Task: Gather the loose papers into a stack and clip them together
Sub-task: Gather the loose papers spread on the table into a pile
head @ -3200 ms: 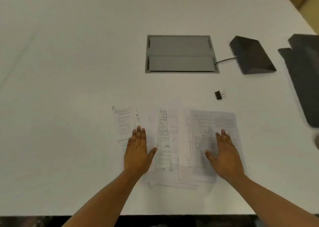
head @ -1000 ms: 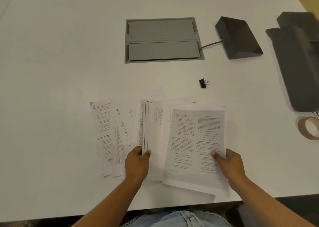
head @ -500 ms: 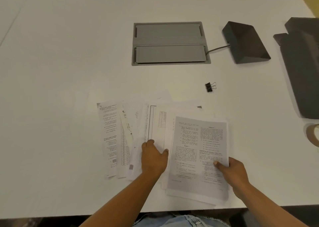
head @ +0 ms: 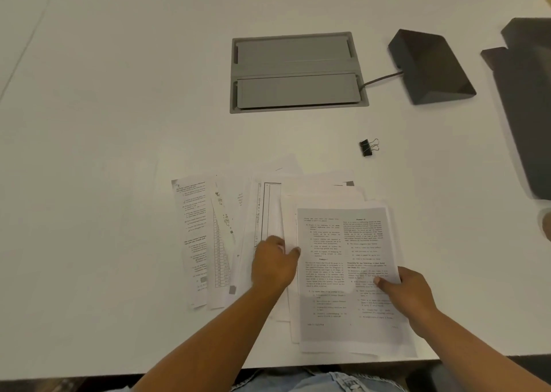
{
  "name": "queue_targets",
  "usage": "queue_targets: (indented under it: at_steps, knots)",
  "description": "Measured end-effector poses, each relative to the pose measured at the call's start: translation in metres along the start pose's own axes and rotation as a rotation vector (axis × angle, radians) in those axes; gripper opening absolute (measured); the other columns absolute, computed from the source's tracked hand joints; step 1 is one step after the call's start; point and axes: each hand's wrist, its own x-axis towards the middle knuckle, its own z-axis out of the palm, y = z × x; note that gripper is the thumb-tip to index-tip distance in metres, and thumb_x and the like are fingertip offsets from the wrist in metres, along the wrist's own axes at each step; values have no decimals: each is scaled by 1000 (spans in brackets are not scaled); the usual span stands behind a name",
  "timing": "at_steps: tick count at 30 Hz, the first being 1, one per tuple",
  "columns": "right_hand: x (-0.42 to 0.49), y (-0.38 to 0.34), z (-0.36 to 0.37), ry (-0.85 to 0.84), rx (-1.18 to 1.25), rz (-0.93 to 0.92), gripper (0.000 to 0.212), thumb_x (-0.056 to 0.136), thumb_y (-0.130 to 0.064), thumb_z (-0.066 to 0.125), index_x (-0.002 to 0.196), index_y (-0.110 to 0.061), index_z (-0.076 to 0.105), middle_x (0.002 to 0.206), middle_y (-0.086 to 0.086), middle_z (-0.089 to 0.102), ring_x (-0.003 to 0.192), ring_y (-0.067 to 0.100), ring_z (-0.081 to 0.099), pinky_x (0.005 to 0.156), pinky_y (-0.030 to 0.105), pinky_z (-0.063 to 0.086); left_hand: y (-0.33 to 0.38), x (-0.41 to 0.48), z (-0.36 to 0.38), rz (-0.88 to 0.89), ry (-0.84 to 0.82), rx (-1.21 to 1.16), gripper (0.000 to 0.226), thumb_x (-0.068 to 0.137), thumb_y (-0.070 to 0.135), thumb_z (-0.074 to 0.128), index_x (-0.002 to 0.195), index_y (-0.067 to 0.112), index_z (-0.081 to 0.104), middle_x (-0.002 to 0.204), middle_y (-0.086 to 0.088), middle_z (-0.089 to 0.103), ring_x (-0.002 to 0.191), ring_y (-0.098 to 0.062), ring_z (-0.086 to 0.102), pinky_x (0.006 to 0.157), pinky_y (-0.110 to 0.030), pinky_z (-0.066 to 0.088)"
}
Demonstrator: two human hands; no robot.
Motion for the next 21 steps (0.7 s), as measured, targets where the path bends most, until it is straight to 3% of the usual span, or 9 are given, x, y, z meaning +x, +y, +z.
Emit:
queue_targets:
  at_steps: [3,7,11,14,19,21]
  knots:
    - [0,2,0,0,31,7,26,88,-20,72,111,-9,68,103,8,72,87,27,68,69,33,53,10,13,-4,177,97,68,33,94,31,61,125,18,61,129,-4,59,113,-22,62,95,-33,52]
    - [-1,2,-1,-14,76,20,23,89,-18,69,110,-9,67,102,8,72,84,25,69,63,31,53,33,50,-17,388,138,243,41,94,19,61,135,16,54,143,-5,51,128,-24,53,106,-38,43]
    - [-2,4,-2,-20,94,21,21,90,-19,68,109,-11,66,103,8,72,82,21,67,59,26,50,59,92,-27,410,36,582,66,94,31,59,151,12,32,164,-9,19,151,-28,17,119,-46,24]
    - [-3,5,-1,-19,103,27,23,90,-20,68,111,-11,66,104,7,71,81,21,67,58,26,50,67,111,-27,385,-44,768,67,94,38,54,152,13,29,167,-8,4,154,-30,-3,121,-48,16]
    - [-3,6,1,-6,109,32,23,90,-23,69,111,-13,66,106,7,71,83,22,67,59,27,51,70,118,-28,404,13,642,56,90,33,64,141,15,48,165,-7,19,154,-27,2,121,-45,17]
    - [-3,7,1,-4,113,32,22,90,-24,69,109,-14,66,105,7,72,81,21,67,58,26,51,72,115,-29,405,7,456,43,88,28,69,127,14,59,159,-7,33,152,-27,16,119,-43,24]
